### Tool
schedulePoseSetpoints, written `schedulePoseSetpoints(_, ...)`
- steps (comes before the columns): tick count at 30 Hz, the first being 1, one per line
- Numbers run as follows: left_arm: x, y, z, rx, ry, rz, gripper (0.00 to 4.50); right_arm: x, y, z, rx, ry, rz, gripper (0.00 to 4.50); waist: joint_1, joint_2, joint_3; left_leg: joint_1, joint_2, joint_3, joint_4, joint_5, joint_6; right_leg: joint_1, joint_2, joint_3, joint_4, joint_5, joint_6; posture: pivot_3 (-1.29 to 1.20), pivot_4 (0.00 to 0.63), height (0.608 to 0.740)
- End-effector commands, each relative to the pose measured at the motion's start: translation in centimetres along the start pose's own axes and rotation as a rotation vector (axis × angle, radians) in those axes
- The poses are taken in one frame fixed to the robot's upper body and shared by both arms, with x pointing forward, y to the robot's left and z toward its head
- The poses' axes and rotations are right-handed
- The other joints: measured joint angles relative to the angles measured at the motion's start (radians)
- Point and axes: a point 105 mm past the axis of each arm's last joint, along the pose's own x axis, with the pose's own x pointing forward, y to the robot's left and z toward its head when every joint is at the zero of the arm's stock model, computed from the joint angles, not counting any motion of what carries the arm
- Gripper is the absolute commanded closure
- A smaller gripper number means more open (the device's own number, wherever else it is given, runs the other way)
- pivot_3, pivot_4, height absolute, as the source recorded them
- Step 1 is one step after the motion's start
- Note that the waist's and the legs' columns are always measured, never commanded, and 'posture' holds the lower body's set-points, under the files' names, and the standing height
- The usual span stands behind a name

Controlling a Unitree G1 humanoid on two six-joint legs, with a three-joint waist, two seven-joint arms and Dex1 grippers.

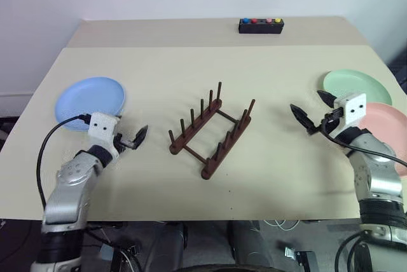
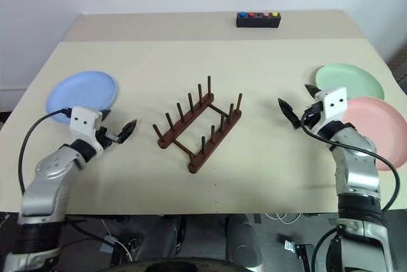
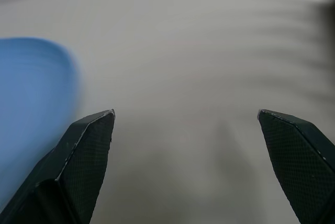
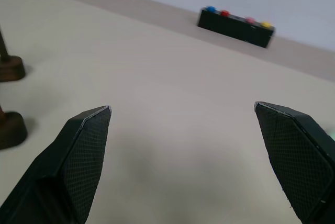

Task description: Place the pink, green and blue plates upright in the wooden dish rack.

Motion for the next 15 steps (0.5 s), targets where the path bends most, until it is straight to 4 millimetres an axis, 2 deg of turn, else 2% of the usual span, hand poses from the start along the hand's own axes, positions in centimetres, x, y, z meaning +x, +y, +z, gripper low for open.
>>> schedulePoseSetpoints(1, -2.3, -4.8, 0.0, 0.018, 0.066, -0.328, 0.0, -0.5, 1.9, 1.5, -0.009, -0.033, 0.107, 0.03, -0.003, 0.001, 0.0, 0.0, 0.0, 0.0, 0.0, 0.0, 0.0, 0.0, 0.0, 0.0, 0.0, 0.0, 0.0, 0.0, 0.15, 0.74)
schedulePoseSetpoints(3, -3.3, -6.8, -0.9, 0.037, 0.132, -0.464, 0.0, -0.9, 3.6, 1.7, 0.005, -0.027, 0.193, 0.03, -0.006, 0.001, 0.0, 0.0, 0.0, 0.0, -0.001, 0.0, 0.0, 0.0, 0.0, 0.0, 0.0, -0.002, -0.003, 0.0, 0.15, 0.74)
schedulePoseSetpoints(6, -3.6, -9.0, -1.4, 0.036, 0.174, -0.591, 0.0, -2.0, 5.7, 1.8, 0.028, 0.01, 0.302, 0.03, 0.003, 0.001, 0.001, 0.0, 0.0, 0.0, 0.001, 0.0, 0.0, 0.001, 0.0, 0.0, 0.0, -0.002, -0.004, 0.0, 0.15, 0.74)
schedulePoseSetpoints(9, -2.8, -11.6, -2.2, 0.106, 0.206, -0.702, 0.0, -3.1, 7.0, 1.5, 0.029, 0.059, 0.364, 0.03, 0.013, 0.001, 0.0, 0.0, 0.0, 0.0, 0.002, 0.0, 0.0, 0.003, 0.0, 0.0, -0.001, -0.003, -0.004, 0.0, 0.15, 0.74)
schedulePoseSetpoints(15, 0.3, -13.4, -2.8, 0.135, 0.184, -0.668, 0.0, -3.4, 7.7, 2.3, 0.044, 0.055, 0.366, 0.03, 0.009, 0.002, -0.001, 0.001, 0.0, 0.0, 0.002, 0.0, 0.0, 0.003, 0.0, 0.0, -0.002, -0.002, -0.004, 0.0, 0.15, 0.74)
